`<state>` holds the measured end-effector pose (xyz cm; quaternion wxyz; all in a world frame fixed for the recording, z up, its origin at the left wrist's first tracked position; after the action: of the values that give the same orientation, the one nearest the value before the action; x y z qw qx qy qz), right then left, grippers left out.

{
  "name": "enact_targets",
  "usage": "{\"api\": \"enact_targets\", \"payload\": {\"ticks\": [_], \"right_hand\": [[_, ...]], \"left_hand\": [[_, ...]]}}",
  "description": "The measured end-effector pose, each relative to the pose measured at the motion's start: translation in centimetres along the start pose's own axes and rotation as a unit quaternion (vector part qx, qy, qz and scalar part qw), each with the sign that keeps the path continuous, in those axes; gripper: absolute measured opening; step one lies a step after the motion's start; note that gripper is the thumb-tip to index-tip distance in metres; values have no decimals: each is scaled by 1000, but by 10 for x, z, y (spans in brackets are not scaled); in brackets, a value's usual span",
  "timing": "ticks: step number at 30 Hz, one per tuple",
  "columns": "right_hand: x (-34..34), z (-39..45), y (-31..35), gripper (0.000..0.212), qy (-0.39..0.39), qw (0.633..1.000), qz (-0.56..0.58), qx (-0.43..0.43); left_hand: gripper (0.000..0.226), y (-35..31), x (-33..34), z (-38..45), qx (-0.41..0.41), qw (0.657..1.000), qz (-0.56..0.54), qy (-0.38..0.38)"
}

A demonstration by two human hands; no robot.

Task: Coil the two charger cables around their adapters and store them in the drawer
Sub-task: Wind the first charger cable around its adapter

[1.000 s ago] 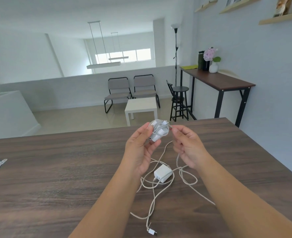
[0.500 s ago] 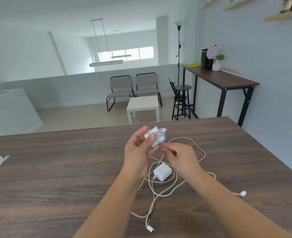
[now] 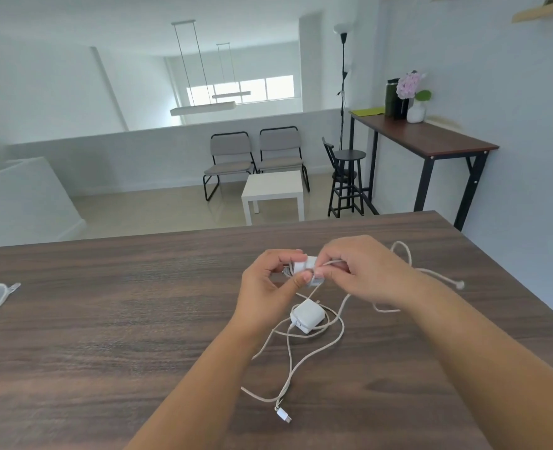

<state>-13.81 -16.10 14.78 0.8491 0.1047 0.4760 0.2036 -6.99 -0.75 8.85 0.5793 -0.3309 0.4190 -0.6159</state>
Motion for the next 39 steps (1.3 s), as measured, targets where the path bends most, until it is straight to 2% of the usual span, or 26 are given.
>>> {"api": "enact_targets", "payload": {"ticks": [3,5,10,16,21,25,26,28,32,35,39], "right_hand": [[-5,7,-4,4,-26,997,73,21],[-3,9,-9,10,-28,990,127,48],[12,7,-15,17,-3,954,289,78],[27,3,-23,19,75,872,454,169],[32,3,-25,37,63,814,534,221],[44,-5,-21,10,10,734,617,284],[52,-9,-22,15,-22,740,598,306],[63,-17,-23,28,-83,789,526,305],[66,-22,-14,27,-115,874,401,251],[62,-20,-14,28,-99,894,359,247],[57,-18,-12,20,-45,912,334,233]], "left_hand": [[30,-4,-1,-1,-52,996,-50,48],[33,-9,-1,-2,-74,991,-75,82],[34,-14,-2,-6,-96,986,-98,99],[33,-19,-1,-15,-118,977,-133,118],[27,-19,3,-16,-160,959,-197,130],[45,-15,8,-16,-230,911,-331,94],[42,-14,8,-16,-244,899,-356,76],[37,-13,8,-13,-262,884,-386,41],[43,-11,8,-6,-231,915,-330,27],[45,-9,6,-4,-197,943,-266,36],[42,-7,5,2,-171,958,-223,55]]}}
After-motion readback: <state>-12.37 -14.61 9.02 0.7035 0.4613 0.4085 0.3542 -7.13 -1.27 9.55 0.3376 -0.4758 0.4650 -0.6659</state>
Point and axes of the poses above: each hand's wrist, its own z-axis towards the middle knuckle, its own x-axis out of the palm, y = z × x, the point moved 4 cm from there along z, towards the middle knuckle, and after that the axes turned 14 degrees about -y, right-handed, at the moved point
